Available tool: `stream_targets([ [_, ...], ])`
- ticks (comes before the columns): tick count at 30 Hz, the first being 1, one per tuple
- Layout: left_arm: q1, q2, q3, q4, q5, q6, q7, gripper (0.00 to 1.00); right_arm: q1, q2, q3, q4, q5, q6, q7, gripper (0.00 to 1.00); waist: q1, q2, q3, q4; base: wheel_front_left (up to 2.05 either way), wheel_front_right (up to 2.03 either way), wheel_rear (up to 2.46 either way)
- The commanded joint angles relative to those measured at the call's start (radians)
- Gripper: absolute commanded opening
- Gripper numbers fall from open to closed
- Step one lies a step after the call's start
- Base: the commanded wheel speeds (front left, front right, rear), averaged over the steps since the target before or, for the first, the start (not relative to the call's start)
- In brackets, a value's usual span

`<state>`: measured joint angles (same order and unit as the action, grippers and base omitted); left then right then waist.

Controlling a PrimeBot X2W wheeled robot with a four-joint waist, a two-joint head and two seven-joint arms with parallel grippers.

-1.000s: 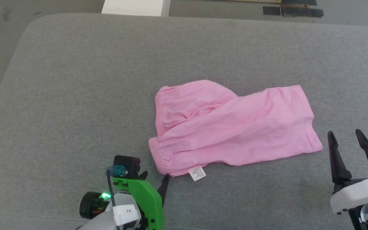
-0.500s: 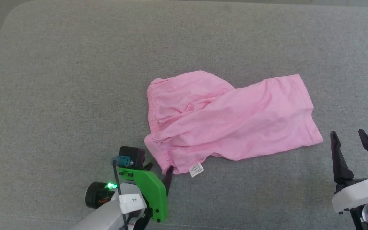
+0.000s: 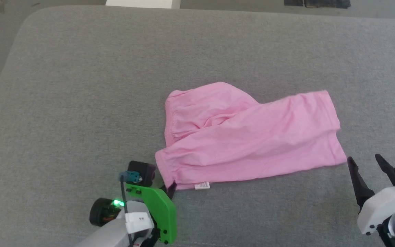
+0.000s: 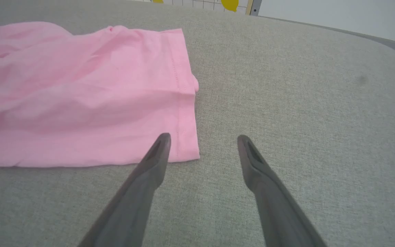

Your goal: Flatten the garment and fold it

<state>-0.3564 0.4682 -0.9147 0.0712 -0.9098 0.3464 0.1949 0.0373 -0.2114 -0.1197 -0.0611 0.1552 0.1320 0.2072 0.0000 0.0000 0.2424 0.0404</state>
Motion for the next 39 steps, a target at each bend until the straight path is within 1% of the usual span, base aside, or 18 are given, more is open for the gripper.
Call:
stream_targets([
  [1, 0.005, 0.017, 0.009, -0.015, 0.01, 0.01, -0.009, 0.0, -0.031, -0.013, 0.006, 0.005, 0.023, -0.001, 0.042, 1.0, 0.0, 0.0, -0.018, 0.021, 0.0, 0.0, 0.0],
  [3, 0.002, 0.029, 0.012, -0.042, 0.016, 0.016, -0.008, 0.0, -0.049, -0.034, 0.018, 0.015, 0.038, -0.001, 0.114, 1.0, 0.0, 0.0, -0.02, 0.028, 0.0, 0.0, 0.0],
  [6, -0.011, 0.044, 0.007, -0.086, 0.028, 0.018, 0.003, 0.0, -0.071, -0.081, 0.062, 0.048, 0.045, -0.001, 0.233, 1.0, 0.0, 0.0, -0.017, 0.039, 0.0, 0.0, 0.0],
  [10, -0.026, 0.048, -0.004, -0.118, 0.038, 0.018, 0.019, 0.0, -0.1, -0.078, 0.046, 0.097, 0.063, -0.001, 0.316, 1.0, 0.0, 0.0, -0.01, 0.05, 0.0, 0.0, 0.0],
  [12, -0.029, 0.049, -0.006, -0.128, 0.042, 0.021, 0.023, 0.0, -0.113, -0.061, 0.035, 0.12, 0.075, -0.001, 0.337, 1.0, 0.0, 0.0, -0.006, 0.052, 0.0, 0.0, 0.0],
  [18, -0.028, 0.052, -0.01, -0.145, 0.049, 0.031, 0.024, 0.0, -0.145, -0.043, 0.048, 0.16, 0.079, -0.001, 0.353, 1.0, 0.0, 0.0, 0.012, 0.055, 0.0, 0.0, 0.0],
  [25, -0.039, 0.059, -0.014, -0.152, 0.055, 0.027, 0.027, 0.0, -0.166, -0.05, 0.089, 0.202, 0.064, -0.001, 0.367, 1.0, 0.0, 0.0, 0.042, 0.064, 0.0, 0.0, 0.0],
  [26, -0.044, 0.059, -0.013, -0.151, 0.057, 0.026, 0.027, 0.0, -0.172, -0.054, 0.107, 0.22, 0.062, -0.001, 0.371, 1.0, 0.0, 0.0, 0.053, 0.068, 0.0, 0.0, 0.0],
  [27, -0.045, 0.06, -0.013, -0.149, 0.056, 0.025, 0.027, 0.0, -0.172, -0.056, 0.116, 0.227, 0.062, -0.001, 0.376, 0.86, 0.0, 0.0, 0.055, 0.069, 0.0, 0.0, 0.0],
  [28, -0.045, 0.06, -0.013, -0.147, 0.056, 0.024, 0.027, 0.0, -0.17, -0.059, 0.125, 0.231, 0.063, -0.001, 0.382, 0.28, 0.0, 0.0, 0.056, 0.071, 0.0, 0.0, 0.0],
  [29, -0.046, 0.061, -0.013, -0.145, 0.056, 0.023, 0.028, 0.0, -0.168, -0.062, 0.135, 0.234, 0.066, -0.001, 0.386, 0.0, 0.0, 0.0, 0.057, 0.073, 0.0, 0.0, 0.0],
  [33, -0.047, 0.068, -0.015, -0.129, 0.055, 0.016, 0.028, 0.0, -0.158, -0.074, 0.142, 0.229, 0.08, -0.001, 0.383, 0.0, 0.0, 0.0, 0.039, 0.072, 0.0, 0.0, 0.0],
  [39, -0.04, 0.097, -0.02, -0.123, 0.052, 0.005, 0.039, 0.0, -0.139, -0.1, 0.105, 0.169, 0.135, -0.001, 0.368, 0.0, 0.0, 0.0, -0.028, 0.053, 0.0, 0.0, 0.0],
])
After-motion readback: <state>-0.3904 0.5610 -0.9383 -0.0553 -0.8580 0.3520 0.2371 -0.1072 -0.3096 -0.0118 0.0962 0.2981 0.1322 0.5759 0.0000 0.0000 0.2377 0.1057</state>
